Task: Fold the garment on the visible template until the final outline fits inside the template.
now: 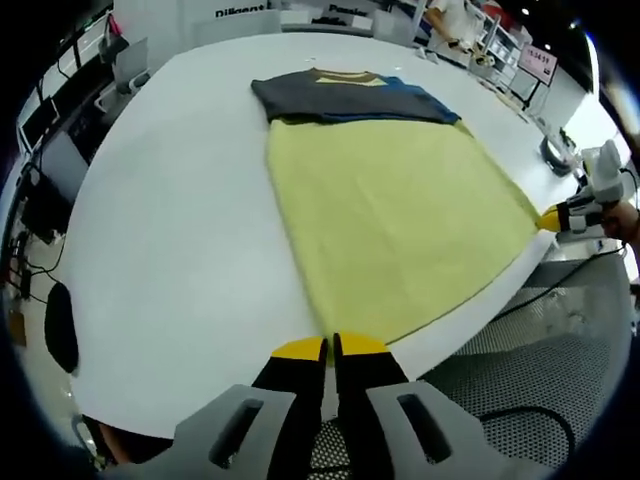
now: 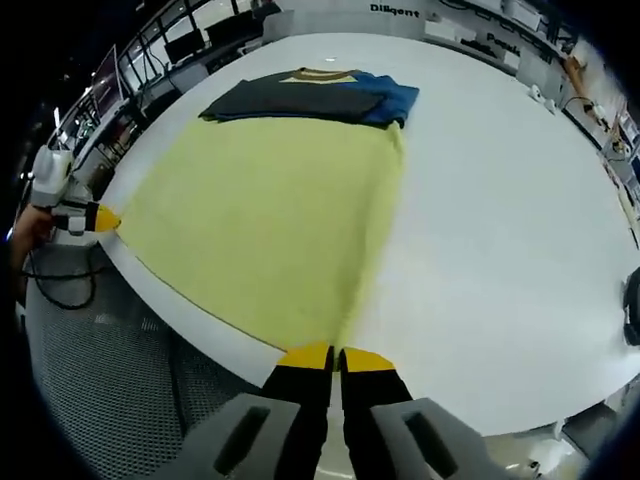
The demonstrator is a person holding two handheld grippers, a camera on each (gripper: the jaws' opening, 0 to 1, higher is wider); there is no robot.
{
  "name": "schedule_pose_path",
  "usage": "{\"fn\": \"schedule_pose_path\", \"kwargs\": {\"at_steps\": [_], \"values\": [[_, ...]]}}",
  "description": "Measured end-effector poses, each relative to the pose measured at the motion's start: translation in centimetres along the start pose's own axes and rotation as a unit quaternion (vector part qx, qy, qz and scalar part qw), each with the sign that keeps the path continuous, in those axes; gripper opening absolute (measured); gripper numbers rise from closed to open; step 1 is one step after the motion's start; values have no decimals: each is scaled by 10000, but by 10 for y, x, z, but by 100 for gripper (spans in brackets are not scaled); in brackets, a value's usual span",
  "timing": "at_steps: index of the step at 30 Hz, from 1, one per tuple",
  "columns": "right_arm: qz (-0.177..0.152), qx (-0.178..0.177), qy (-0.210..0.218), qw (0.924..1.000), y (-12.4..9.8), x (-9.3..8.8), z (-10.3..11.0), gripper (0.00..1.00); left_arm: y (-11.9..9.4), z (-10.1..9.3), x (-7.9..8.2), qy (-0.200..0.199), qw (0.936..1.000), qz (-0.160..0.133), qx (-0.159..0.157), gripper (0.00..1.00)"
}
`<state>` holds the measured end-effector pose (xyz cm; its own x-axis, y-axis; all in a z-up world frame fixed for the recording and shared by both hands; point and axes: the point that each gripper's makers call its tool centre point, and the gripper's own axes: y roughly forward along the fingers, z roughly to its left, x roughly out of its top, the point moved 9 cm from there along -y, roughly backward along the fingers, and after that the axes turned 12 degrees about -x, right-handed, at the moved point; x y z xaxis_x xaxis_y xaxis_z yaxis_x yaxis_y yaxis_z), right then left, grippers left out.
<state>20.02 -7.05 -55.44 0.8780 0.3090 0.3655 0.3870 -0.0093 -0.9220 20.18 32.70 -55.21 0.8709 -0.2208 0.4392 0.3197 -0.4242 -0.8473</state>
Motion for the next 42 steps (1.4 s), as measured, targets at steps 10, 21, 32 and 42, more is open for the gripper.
{"fn": "schedule_pose_path", "kwargs": {"at_steps": [10,21,32,42], "values": [[205,87,-188,9996,-4,-7,3,0,-4,-3,-10,142,9996,257,-44,2],[360,129,-330,9987,-8,-13,7,0,-5,-7,-15,243,9982,542,-36,2],[489,169,-389,9979,-10,-18,8,0,-7,-9,-22,233,9972,701,-109,2],[401,218,-202,9988,-14,-19,6,0,-11,-9,-20,150,9979,617,-145,2]]}}
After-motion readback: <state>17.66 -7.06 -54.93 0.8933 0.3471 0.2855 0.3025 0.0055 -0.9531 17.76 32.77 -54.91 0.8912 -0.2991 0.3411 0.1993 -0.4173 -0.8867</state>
